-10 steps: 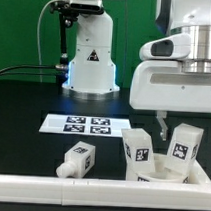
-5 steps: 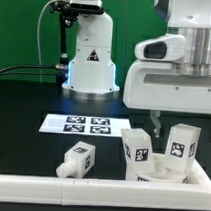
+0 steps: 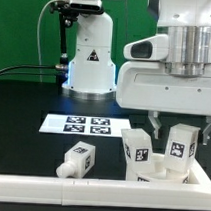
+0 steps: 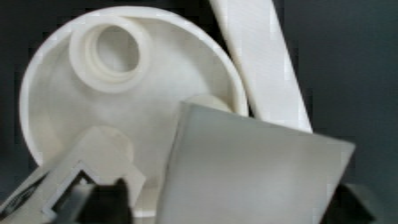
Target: Assemble stool
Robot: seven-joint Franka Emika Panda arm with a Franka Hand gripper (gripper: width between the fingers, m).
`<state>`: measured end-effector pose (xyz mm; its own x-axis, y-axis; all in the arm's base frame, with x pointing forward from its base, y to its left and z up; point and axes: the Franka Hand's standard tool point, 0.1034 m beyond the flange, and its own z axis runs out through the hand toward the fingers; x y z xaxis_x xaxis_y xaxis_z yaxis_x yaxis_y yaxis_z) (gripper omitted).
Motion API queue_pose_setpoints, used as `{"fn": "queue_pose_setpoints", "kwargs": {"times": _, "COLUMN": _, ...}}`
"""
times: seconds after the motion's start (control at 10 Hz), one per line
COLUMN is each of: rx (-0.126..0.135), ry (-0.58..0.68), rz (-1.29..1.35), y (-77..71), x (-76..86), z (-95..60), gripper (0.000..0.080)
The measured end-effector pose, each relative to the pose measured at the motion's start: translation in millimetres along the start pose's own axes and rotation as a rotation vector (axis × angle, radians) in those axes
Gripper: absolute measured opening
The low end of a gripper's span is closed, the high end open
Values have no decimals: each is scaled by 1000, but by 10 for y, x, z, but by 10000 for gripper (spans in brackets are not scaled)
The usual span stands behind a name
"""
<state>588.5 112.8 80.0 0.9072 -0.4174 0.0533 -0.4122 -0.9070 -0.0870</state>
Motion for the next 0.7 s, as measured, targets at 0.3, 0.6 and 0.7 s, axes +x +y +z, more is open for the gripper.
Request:
{"fn": "queue_pose_setpoints", "kwargs": {"times": 0.3, "rx": 0, "ry": 1, "rz": 243, "y": 1, "x": 1, "z": 2, "gripper": 347}}
{"fn": "queue_pose_setpoints", "kwargs": {"times": 0.6, "rx": 33, "ry": -22, "rz": 706, "y": 13, "x": 5, "z": 9, "gripper": 347}}
{"fn": "queue_pose_setpoints", "kwargs": {"times": 0.7, "rx": 56, "ry": -38, "rz": 869, "y": 29, "x": 29, "z": 8, "gripper": 347}}
